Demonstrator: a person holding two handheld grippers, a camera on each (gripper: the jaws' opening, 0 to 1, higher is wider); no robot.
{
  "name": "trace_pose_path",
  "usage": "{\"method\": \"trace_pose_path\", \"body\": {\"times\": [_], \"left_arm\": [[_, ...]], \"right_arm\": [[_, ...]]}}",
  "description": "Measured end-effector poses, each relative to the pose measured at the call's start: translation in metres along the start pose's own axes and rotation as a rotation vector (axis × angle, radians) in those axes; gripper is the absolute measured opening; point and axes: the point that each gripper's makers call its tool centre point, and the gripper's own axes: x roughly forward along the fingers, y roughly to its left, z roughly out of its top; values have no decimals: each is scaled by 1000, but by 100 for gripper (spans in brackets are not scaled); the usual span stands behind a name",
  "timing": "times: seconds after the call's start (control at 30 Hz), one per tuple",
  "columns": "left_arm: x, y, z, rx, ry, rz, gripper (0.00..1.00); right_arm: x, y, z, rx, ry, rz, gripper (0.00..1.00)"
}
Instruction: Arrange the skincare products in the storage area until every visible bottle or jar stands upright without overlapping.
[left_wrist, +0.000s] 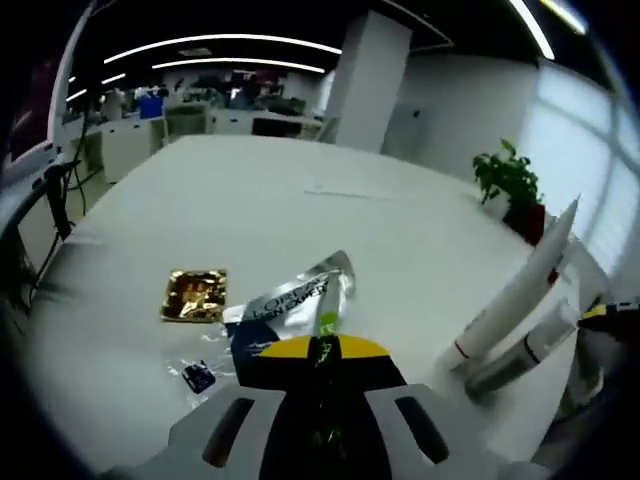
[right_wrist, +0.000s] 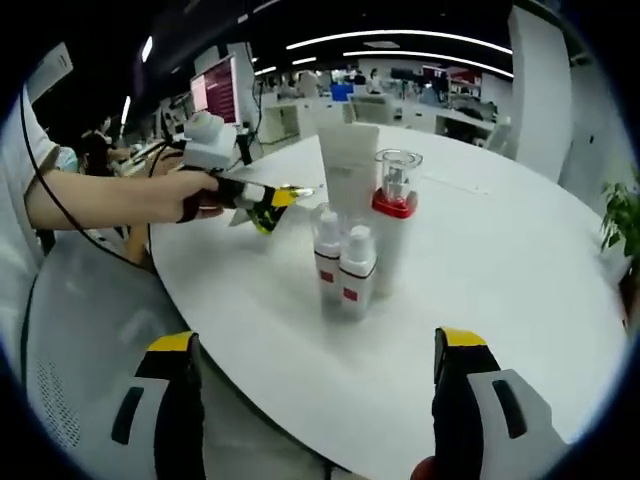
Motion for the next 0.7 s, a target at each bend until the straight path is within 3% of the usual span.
{"method": "trace_pose_path", "body": {"times": [0.23, 0.47, 0.7], "left_arm": [[-33, -18, 16, 81, -69, -38, 0], [-68, -43, 28, 180, -123, -97, 0], [-96, -64, 27, 240, -147, -146, 0]], "right_arm": [[-1, 21, 33, 79, -140, 68, 87], [6, 36, 44, 50, -152, 127, 87], [5, 45, 57, 81, -205, 162, 85]]}}
